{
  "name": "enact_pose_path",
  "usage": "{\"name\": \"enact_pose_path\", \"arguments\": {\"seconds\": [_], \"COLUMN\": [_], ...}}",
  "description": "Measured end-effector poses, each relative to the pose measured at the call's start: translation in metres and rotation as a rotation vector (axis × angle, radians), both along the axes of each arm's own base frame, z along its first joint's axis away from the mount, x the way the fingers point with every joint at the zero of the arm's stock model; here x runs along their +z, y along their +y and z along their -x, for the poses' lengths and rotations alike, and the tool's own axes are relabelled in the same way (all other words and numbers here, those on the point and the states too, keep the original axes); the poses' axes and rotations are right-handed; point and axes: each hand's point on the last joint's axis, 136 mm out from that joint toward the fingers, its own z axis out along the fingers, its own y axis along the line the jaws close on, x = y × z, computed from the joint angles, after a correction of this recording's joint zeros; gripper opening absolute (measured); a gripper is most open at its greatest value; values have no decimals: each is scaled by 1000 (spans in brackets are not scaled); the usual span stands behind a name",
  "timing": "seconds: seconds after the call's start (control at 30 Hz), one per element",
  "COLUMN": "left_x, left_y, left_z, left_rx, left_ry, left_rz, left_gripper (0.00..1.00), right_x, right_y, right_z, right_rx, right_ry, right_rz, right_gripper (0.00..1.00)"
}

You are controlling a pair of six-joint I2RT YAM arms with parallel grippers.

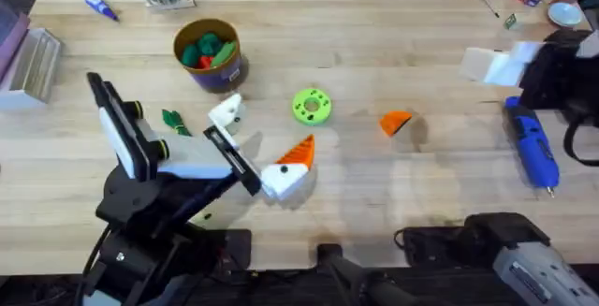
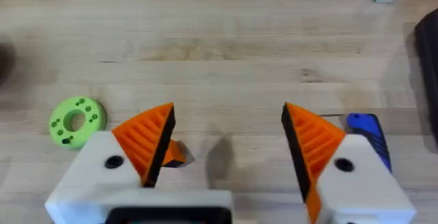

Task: Pick up the gripper from the table and insert it into the empty holder that is missing its gripper. Then pick up a screw, insert it into the mounting hole, and use the screwdriver to tighten it. Finally, clean up the table by picking up the vegetable and placing it into the bucket.

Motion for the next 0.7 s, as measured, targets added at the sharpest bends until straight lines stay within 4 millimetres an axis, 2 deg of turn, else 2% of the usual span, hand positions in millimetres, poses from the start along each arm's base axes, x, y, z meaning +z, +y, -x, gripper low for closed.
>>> {"name": "enact_pose_path", "arguments": {"seconds": [0.17,0.37,0.53,0.7], "left_x": [0,0,0,0], "left_y": [-14,-23,-26,-27], "left_z": [19,36,42,44], "left_rx": [-134,-249,-285,-299], "left_ry": [6,13,16,17], "left_rz": [6,11,12,13], "left_gripper": [986,986,986,987], "right_x": [-9,-49,-74,-95], "right_y": [11,37,60,65], "right_z": [1,7,11,9], "right_rx": [45,194,350,401], "right_ry": [43,263,433,536], "right_rz": [-44,-41,16,39], "right_gripper": [952,952,952,952]}}
